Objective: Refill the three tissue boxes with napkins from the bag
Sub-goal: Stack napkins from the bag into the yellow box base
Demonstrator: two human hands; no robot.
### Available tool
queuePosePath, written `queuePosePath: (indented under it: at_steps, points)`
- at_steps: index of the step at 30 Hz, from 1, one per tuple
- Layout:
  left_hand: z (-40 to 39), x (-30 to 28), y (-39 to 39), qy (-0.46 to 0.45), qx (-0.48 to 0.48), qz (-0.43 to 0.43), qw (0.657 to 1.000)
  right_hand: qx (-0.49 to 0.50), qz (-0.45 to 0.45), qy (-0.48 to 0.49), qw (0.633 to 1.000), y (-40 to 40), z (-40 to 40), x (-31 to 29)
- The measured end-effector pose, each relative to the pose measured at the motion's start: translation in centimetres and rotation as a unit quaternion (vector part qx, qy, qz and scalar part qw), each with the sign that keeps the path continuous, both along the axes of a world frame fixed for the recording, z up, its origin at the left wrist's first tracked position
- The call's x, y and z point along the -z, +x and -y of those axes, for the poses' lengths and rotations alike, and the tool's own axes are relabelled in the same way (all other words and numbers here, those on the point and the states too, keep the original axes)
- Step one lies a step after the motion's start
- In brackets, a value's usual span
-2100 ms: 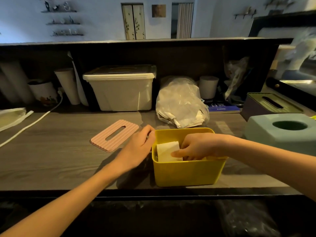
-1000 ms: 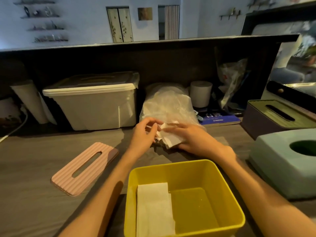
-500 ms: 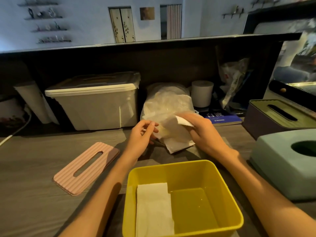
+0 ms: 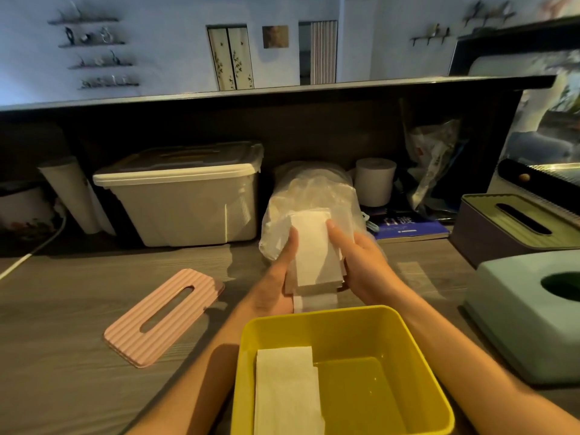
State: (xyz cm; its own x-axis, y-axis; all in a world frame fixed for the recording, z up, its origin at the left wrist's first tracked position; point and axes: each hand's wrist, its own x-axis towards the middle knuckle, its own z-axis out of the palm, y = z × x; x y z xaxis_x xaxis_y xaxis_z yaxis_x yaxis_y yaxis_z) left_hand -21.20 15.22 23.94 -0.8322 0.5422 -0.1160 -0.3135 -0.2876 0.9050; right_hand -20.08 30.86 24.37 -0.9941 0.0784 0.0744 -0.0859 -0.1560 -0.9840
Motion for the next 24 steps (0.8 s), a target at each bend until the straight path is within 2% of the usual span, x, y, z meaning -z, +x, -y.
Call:
queuePosePath:
  at_steps: [6, 11, 19, 22, 24]
  points:
    - [-0.1, 0.3, -0.2, 0.008, 0.031, 0.059, 0.998, 0.022, -0.076, 0.136, 0.988, 0.6, 0.3, -0.5]
    - [0.1, 0.6, -0.6, -0.048, 0.034, 0.014, 0.998, 0.064, -0.113, 0.19, 0.973, 1.0, -0.5, -1.3]
    - [0.8, 1.6, -2.0, -0.026, 0.063, 0.036, 0.997, 0.141, -0.153, 0.121, 0.971, 1.4, -3.2, -3.2]
    - [0.5, 1.2, -1.5, -0.024, 0.047, 0.053, 0.997, 0.075, -0.111, 0.075, 0.988, 1.9, -3.1, -3.5]
    - [0.3, 0.6, -1.1, -0.002, 0.041, 0.069, 0.997, 0.019, -0.113, 0.119, 0.986, 2.1, -2.8, -3.5]
